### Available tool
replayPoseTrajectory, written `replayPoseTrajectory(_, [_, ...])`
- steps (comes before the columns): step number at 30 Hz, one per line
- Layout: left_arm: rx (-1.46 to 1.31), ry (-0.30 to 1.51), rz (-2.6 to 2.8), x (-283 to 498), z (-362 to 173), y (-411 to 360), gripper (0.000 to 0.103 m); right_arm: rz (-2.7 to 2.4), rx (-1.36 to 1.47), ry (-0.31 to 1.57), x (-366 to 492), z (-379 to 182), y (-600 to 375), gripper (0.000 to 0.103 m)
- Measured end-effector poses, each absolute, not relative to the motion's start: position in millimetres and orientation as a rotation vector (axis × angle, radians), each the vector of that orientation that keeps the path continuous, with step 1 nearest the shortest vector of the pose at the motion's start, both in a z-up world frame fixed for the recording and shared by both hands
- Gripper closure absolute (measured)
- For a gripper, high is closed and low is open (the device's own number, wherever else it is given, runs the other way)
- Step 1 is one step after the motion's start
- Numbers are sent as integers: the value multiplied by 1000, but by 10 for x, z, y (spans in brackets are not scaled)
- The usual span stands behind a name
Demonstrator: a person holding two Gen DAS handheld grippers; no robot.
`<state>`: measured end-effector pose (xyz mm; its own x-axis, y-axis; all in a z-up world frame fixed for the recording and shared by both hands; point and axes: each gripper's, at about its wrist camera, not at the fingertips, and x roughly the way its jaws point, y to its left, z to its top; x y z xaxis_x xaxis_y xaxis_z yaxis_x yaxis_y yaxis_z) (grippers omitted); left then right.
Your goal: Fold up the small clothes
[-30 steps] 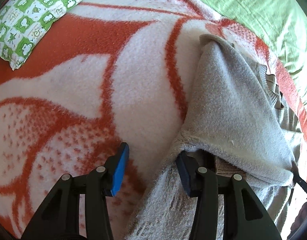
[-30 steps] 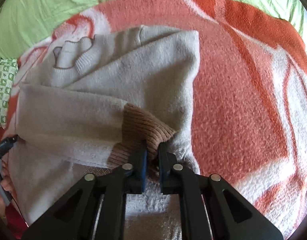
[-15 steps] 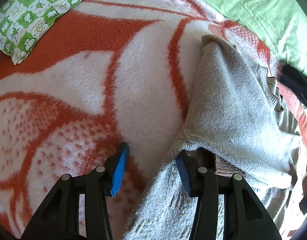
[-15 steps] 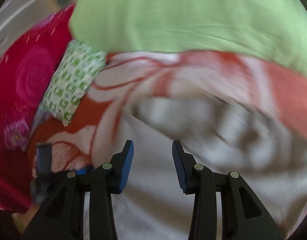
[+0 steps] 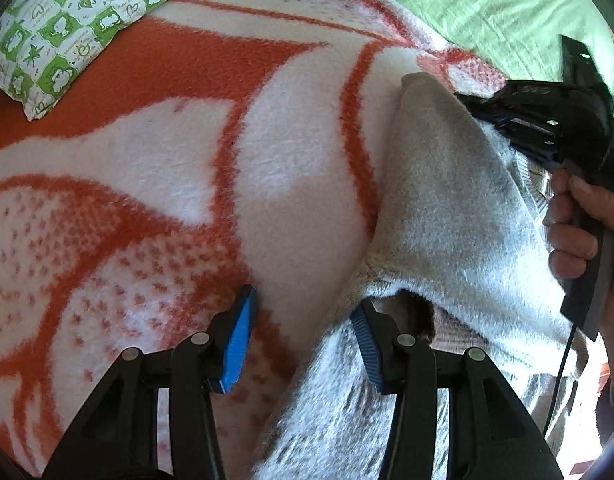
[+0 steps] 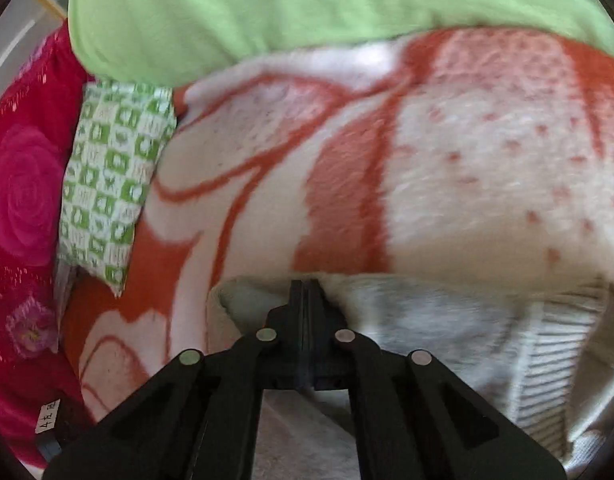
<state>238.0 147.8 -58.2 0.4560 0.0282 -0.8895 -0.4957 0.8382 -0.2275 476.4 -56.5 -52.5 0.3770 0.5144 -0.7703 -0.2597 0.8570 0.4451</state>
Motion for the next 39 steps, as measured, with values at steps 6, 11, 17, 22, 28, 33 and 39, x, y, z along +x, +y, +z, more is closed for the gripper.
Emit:
replayPoseTrajectory(6, [-487,1081,340,2272,-578,1499,53,673,244,1060,4442,-344,-313,96])
replayPoseTrajectory(11, [-457,1116,339,2260,-524,1473,53,443,253,1177,4334,-718,-590,96])
replayPoseTrajectory(17, [-435,1128,253,1936,-352,1344,51,385,372,1003,3369,-148,-1337,42])
replayPoseTrajectory(22, [-451,1177,129,1397,-389,1190,45,267,403,1003,2442,-20,-1910,40])
replayPoseTrajectory(28, [-386,1219,55,678,-466,977,39,48,399,1035,1315,-23,-2495,40])
replayPoseTrajectory(33, [-339,1233,6,237,-448,861,33,-53,436,1031,516,4,-2825,40])
replayPoseTrajectory(39, [-344,1249,-35,-92,-427,804,31,-127,486,1057,-137,-136,-2933,40])
